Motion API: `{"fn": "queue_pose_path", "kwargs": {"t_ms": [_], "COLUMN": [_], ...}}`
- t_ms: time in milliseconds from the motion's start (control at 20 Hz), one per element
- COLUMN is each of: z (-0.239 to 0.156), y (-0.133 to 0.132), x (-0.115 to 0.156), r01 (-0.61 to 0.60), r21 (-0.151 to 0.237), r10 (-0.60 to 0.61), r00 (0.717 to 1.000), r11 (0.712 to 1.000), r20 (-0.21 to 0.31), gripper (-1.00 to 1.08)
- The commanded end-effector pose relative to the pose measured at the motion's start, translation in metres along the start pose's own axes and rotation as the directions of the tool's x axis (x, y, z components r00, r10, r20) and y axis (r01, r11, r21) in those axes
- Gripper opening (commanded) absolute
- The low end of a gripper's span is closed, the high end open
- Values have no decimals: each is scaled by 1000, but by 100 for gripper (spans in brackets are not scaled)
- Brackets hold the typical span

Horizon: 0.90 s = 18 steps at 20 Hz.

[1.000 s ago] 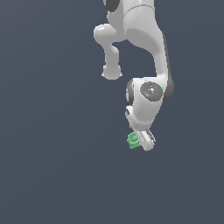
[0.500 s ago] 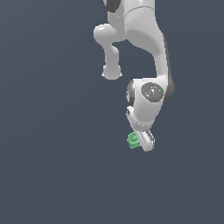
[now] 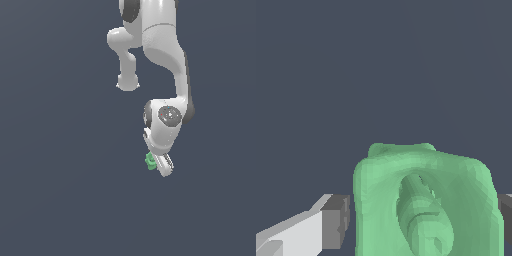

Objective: Pick up the object and move it to a goal position.

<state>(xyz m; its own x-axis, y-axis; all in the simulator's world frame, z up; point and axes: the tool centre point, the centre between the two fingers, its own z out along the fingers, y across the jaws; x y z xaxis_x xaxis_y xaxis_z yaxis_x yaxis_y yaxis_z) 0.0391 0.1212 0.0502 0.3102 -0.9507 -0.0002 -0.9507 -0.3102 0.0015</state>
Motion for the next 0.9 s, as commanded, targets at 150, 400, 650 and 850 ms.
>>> {"fn": "queue_pose_path", "kwargs": {"t_ms": [150,400,650,850], "z": [7,7,7,5], "y": [-2,-2,-2,-1], "x": [0,0,0,0], "r01": [0,0,0,0], "r21": [2,2,2,2], "r10": [0,0,0,0], "r00": [1000,1000,1000,1000], "r11": [1000,1000,1000,1000], "r20": [0,0,0,0], "gripper": [100,-100,-100,-100]}}
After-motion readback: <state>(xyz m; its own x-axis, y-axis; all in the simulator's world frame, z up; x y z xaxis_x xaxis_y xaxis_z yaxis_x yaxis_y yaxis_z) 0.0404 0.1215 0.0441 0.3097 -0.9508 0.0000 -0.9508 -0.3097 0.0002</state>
